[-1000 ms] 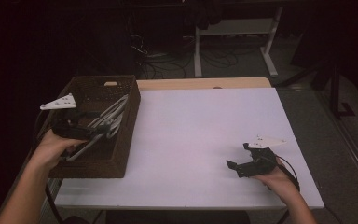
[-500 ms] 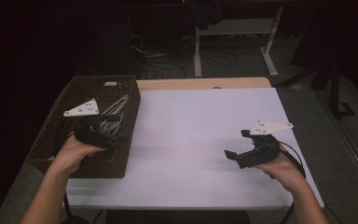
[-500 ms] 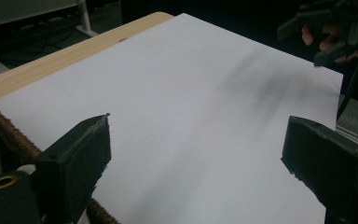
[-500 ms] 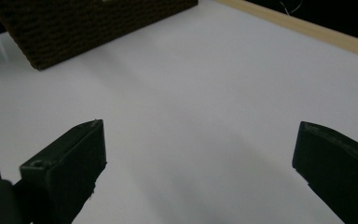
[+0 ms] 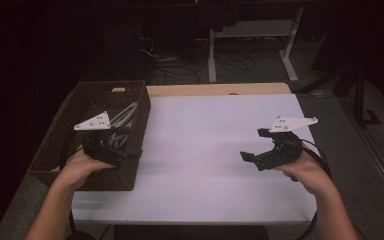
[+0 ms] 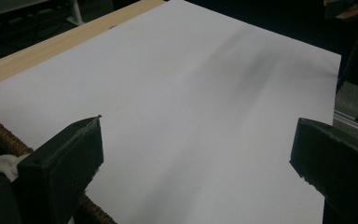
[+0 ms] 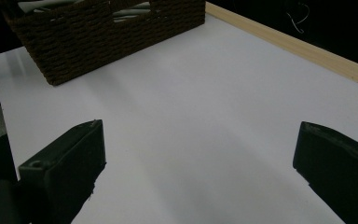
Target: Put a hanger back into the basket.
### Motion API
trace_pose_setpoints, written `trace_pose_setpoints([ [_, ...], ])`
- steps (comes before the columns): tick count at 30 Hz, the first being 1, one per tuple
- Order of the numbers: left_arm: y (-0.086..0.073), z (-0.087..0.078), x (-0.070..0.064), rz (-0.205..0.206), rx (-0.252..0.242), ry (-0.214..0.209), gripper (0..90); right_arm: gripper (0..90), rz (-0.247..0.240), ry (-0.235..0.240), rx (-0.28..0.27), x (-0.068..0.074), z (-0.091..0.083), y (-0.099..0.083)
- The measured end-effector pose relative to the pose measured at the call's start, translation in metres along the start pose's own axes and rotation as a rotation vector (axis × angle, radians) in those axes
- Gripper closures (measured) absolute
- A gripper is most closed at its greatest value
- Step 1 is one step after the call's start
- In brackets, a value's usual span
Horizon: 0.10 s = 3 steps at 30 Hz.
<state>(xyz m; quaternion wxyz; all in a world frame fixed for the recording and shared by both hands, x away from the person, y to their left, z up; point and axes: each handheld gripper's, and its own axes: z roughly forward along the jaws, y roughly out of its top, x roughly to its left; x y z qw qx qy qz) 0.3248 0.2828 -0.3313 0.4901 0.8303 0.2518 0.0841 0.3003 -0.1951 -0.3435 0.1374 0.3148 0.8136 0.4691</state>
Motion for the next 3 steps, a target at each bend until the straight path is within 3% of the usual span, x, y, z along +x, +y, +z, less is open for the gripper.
trace_pose_setpoints([
  [3,0.0004,-0.0003,-0.0008,-0.006,-0.013,-0.008,2.3,2.1,0.001,0.001,-0.005,0.0007,-0.0009,0.0003],
])
